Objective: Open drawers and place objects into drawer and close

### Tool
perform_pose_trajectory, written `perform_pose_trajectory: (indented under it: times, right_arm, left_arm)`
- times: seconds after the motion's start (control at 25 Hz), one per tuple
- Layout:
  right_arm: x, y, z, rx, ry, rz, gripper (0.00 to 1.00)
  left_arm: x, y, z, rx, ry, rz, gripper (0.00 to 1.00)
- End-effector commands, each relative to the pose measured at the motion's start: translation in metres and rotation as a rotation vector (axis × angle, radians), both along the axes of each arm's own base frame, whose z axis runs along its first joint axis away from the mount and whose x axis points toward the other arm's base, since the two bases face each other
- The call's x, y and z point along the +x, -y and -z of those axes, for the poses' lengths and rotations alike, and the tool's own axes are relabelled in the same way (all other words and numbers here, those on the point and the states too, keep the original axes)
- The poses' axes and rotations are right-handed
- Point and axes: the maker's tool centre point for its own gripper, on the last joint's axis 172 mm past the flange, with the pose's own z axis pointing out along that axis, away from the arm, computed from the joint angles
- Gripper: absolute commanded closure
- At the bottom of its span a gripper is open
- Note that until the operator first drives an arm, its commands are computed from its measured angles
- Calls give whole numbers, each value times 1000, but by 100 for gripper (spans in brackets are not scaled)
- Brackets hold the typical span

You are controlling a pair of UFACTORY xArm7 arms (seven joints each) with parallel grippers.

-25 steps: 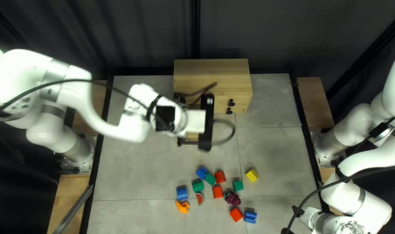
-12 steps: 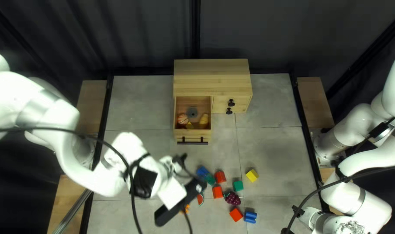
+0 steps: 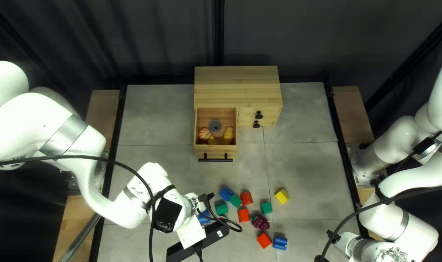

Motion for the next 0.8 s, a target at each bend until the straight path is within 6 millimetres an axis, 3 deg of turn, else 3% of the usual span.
perform_pose_trajectory:
  times: [0.04,0.4,0.8]
  right_arm:
    - [0,0,0,0,0,0,0]
    - [0,0,0,0,0,0,0]
    - [0,0,0,0,0,0,0]
  left_arm:
    - [-2,9,-3,31,-73,34,0]
    - [5,30,32,-7,-192,206,0]
    - [22,24,75,-25,-163,257,0]
